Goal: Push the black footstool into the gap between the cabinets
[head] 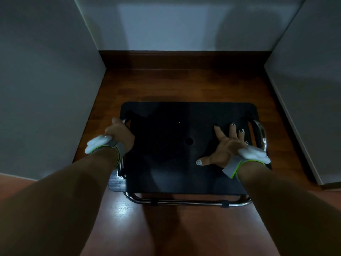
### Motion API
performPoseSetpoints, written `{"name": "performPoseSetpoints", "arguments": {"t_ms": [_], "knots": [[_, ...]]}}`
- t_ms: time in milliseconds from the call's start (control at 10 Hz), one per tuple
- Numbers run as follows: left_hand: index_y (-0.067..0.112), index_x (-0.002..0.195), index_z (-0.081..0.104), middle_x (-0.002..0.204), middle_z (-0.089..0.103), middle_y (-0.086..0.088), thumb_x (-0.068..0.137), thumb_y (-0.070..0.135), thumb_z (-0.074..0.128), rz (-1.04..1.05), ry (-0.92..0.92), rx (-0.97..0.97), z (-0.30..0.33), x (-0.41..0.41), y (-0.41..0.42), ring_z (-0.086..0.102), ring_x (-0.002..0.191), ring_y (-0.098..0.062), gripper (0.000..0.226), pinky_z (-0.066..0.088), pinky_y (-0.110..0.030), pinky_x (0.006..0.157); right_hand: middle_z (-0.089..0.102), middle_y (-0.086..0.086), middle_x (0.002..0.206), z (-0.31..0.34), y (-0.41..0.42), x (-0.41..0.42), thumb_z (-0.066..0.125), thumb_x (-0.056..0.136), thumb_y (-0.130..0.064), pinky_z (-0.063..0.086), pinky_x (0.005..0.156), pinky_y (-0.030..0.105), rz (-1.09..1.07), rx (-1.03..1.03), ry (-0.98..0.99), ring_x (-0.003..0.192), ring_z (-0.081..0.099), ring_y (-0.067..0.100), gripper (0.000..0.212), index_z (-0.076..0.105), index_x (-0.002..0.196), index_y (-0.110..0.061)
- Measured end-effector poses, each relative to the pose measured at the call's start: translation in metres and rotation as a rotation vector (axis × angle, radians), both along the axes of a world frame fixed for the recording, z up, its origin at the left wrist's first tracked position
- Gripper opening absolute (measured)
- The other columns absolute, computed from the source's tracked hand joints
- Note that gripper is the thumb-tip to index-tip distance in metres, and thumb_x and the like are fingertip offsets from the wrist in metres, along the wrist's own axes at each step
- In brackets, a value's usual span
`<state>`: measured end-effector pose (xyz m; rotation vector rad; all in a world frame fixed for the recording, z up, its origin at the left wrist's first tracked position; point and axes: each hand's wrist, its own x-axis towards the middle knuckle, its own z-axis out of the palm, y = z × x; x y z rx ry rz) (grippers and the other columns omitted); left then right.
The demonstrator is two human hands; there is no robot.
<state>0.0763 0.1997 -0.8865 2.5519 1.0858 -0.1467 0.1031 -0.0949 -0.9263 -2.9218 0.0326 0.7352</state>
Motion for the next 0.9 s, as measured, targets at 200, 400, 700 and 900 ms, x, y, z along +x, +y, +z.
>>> {"name": "performPoseSetpoints", "arguments": {"t_ms": [200,400,700,900], "knots": [[-0.003,0.131,0.045,0.130,0.053,-0.029,0.100,0.028,0.044,-0.144,0.004,-0.018,0.011,-0.007,0.011,0.052,0.119,-0.043,0.044,0.042,-0.048,0.097,-0.019,0.009,0.164,0.002,0.004,0.006,0.056,0.018,-0.097,0.014,0.116,0.065,0.015,-0.067,0.044,0.147,-0.013,0.047,0.159,-0.013,0.151,-0.046],[0.013,0.151,0.015,0.148,0.030,-0.018,0.094,0.035,0.057,-0.096,0.072,0.014,0.011,-0.032,-0.011,0.035,0.132,-0.042,0.074,0.030,-0.050,0.109,-0.002,0.003,0.166,-0.001,0.000,-0.028,0.044,0.046,-0.100,0.020,0.119,0.058,-0.012,-0.043,-0.114,0.150,0.000,0.038,0.130,0.004,0.154,-0.040],[0.018,0.145,0.038,0.149,0.041,-0.013,0.061,0.047,0.073,-0.267,-0.081,0.198,-0.004,-0.114,-0.043,0.047,0.120,-0.040,0.096,0.048,-0.050,0.090,0.014,0.006,0.164,0.005,0.005,-0.127,0.025,0.092,-0.067,0.017,0.121,0.051,0.013,-0.025,-0.168,0.150,0.008,0.035,0.071,0.025,0.152,-0.029],[0.014,0.138,0.045,0.133,0.055,-0.016,0.079,0.048,0.064,-0.293,-0.115,0.058,0.021,-0.151,-0.047,0.053,0.114,-0.037,0.071,0.048,-0.046,0.089,0.068,0.009,0.117,0.045,-0.008,-0.163,0.040,0.094,-0.063,0.047,0.090,0.035,-0.056,0.027,-0.142,0.111,0.061,0.031,0.052,0.064,0.113,-0.022]]}}
